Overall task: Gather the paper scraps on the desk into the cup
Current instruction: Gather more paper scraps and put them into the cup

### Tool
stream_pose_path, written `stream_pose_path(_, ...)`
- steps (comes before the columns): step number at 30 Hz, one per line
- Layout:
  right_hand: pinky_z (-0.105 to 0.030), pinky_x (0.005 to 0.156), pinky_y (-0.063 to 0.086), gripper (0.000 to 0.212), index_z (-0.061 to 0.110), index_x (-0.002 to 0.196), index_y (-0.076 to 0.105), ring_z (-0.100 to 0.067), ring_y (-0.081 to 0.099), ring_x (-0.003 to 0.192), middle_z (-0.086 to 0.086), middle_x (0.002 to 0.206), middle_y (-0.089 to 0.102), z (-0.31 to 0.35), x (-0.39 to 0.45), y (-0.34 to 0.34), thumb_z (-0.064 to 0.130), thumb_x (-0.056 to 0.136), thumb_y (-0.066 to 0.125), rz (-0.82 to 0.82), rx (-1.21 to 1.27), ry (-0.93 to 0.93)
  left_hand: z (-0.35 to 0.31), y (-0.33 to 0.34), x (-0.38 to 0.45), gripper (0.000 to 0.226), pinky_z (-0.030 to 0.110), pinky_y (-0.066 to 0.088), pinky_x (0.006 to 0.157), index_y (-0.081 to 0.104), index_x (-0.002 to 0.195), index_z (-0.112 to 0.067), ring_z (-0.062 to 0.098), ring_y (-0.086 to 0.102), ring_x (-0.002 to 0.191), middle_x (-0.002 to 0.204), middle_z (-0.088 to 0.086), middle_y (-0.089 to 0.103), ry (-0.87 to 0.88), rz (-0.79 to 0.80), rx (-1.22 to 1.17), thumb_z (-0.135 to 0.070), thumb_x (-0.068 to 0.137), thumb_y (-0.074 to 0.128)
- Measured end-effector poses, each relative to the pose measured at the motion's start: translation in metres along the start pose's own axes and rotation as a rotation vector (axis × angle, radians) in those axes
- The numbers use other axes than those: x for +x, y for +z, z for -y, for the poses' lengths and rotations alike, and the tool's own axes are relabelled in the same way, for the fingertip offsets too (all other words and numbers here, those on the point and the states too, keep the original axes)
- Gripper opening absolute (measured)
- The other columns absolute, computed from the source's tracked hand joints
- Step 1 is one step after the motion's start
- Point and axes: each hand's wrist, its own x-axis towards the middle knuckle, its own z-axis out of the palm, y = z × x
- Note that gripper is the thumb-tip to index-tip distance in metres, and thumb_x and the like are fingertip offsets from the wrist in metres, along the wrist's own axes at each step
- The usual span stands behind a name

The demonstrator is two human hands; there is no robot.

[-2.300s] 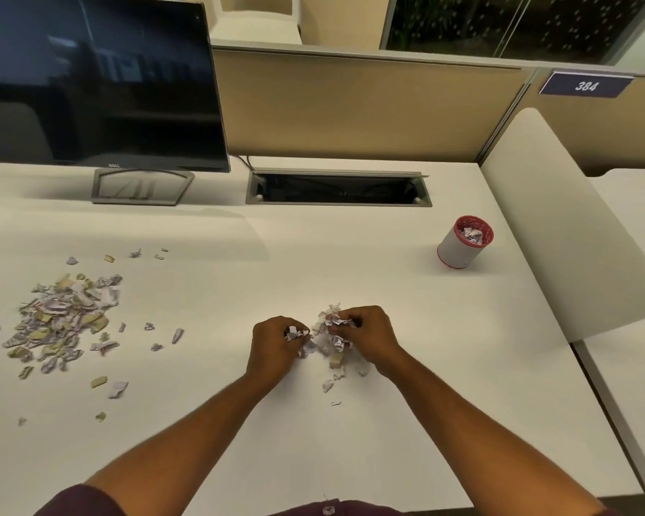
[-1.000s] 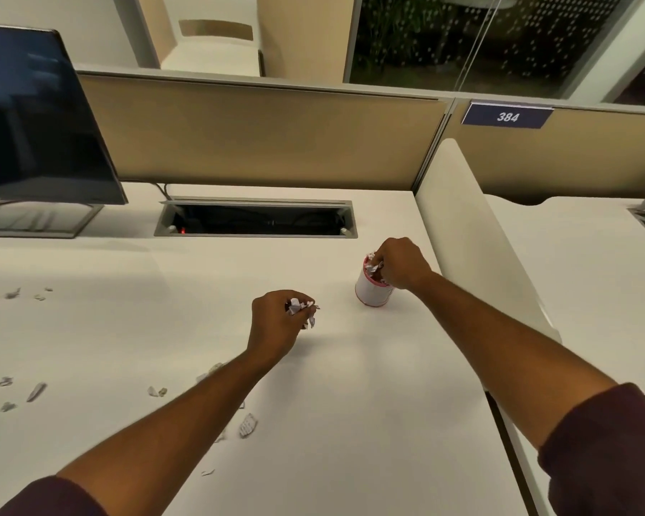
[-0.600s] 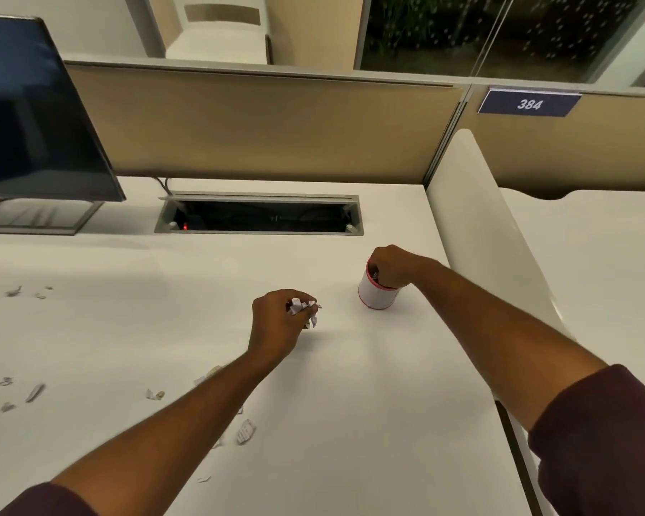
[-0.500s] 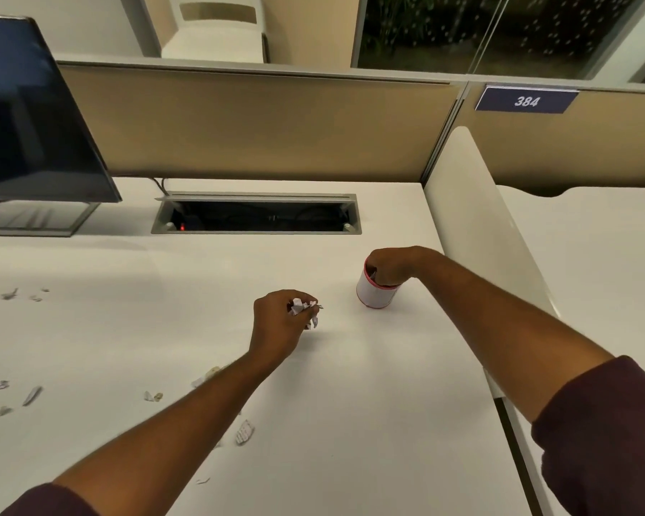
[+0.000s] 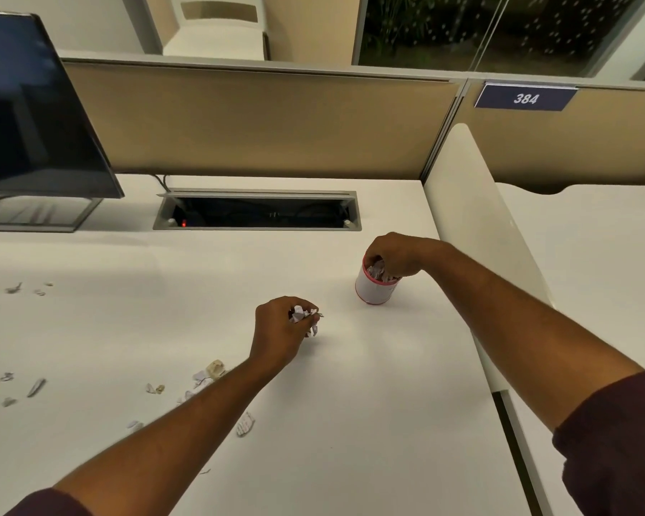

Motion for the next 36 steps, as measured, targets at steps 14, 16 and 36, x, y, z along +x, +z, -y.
stream_pose_path(14,-0.027,0.073,0.049,0.027,0.017,0.090,0.079,-0.020,0.066,0.094,-0.001,0.099,0.076,-0.006,-0.014,0.022,-0.001,0.083,0.060,-0.676,0.354,0.173,-0.011,0.006,0.004,0.004,0.026,0.059,0.058,0.076,0.081,-0.012,0.014,0.068,0.053,0.063,0.002,0.073,0.005,0.001,-0.023,-0.010,0.082,0.079)
stream_pose_path(16,-0.033,0.082,0.056,0.036,0.015,0.091,0.081,-0.018,0.066,0.097,-0.001,0.102,0.077,-0.001,-0.015,0.028,-0.006,0.080,0.054,-0.610,0.469,0.147,-0.016,0.008,0.009,0.004,0.025,0.059,0.058,0.076,0.081,-0.013,0.013,0.067,0.053,0.063,0.002,0.073,0.021,0.007,-0.017,-0.009,0.083,0.078)
stream_pose_path(36,-0.011,0.066,0.051,0.015,0.012,0.089,0.074,-0.008,0.066,0.087,0.001,0.093,0.073,-0.023,-0.030,0.062,-0.001,0.087,0.068,-1.160,0.713,0.189,-0.091,0.099,0.093,0.017,0.013,0.045,0.070,0.077,0.099,-0.013,0.014,0.064,0.091,0.107,0.005,0.075,0.155,0.032,0.231,-0.019,0.083,0.079)
